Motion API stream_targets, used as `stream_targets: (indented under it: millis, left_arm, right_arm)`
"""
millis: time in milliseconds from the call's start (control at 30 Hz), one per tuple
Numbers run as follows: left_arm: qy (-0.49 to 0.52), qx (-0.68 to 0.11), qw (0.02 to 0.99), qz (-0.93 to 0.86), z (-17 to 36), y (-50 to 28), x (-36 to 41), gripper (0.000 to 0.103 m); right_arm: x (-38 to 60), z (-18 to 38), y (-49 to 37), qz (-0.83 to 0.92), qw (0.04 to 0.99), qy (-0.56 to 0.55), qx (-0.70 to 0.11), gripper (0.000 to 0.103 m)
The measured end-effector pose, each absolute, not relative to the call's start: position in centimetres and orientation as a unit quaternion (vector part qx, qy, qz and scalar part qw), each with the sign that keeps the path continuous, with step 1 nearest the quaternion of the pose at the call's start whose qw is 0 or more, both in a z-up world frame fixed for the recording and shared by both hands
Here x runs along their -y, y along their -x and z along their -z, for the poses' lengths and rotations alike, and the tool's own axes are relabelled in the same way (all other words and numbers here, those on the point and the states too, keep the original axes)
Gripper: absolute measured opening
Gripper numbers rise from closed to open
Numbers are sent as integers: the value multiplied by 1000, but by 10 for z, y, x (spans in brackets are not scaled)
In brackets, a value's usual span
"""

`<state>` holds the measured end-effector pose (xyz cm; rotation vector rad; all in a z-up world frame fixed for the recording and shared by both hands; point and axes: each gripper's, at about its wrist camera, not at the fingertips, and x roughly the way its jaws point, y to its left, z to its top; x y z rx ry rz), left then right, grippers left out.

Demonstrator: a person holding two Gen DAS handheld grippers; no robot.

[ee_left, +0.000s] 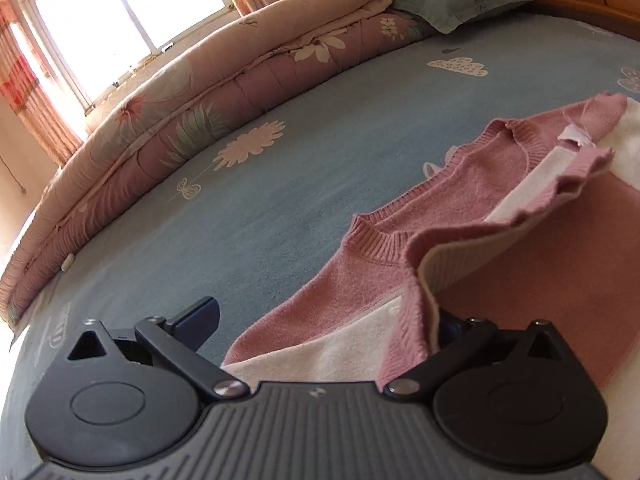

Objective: Fold clothes
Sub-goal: 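Grasp the ribbed hem with both tools and fold it over toward the collar, then open both tools and lift them off the folded sweater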

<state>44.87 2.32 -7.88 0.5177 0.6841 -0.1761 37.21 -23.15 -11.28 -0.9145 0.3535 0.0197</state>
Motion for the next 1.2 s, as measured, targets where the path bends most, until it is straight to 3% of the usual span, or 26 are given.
stream_targets:
  millis: [200, 467, 667, 800, 1033, 1200]
  left_arm:
    - [-102, -403, 900, 133, 65, -477, -56, 102]
    - [-26, -399, 893, 205, 10, -424, -79, 102]
    - [50, -463, 824, 322, 48, -372, -67, 102]
    - [51, -484, 821, 298, 78, -387, -52, 102]
    - [70, -428, 882, 183, 62, -426, -85, 102]
    - [102, -416, 882, 196, 53, -408, -101, 102]
  right_arm:
    - [238, 107, -340, -21, 888, 421, -185, 103]
    - [242, 99, -307, -20, 902, 385, -192, 103]
    - [237, 101, -282, -32, 909, 363, -204, 103]
    - [232, 102, -275, -36, 910, 353, -215, 103]
    - [236, 104, -267, -27, 912, 335, -237, 103]
    - [241, 104, -272, -47, 914, 316, -250, 103]
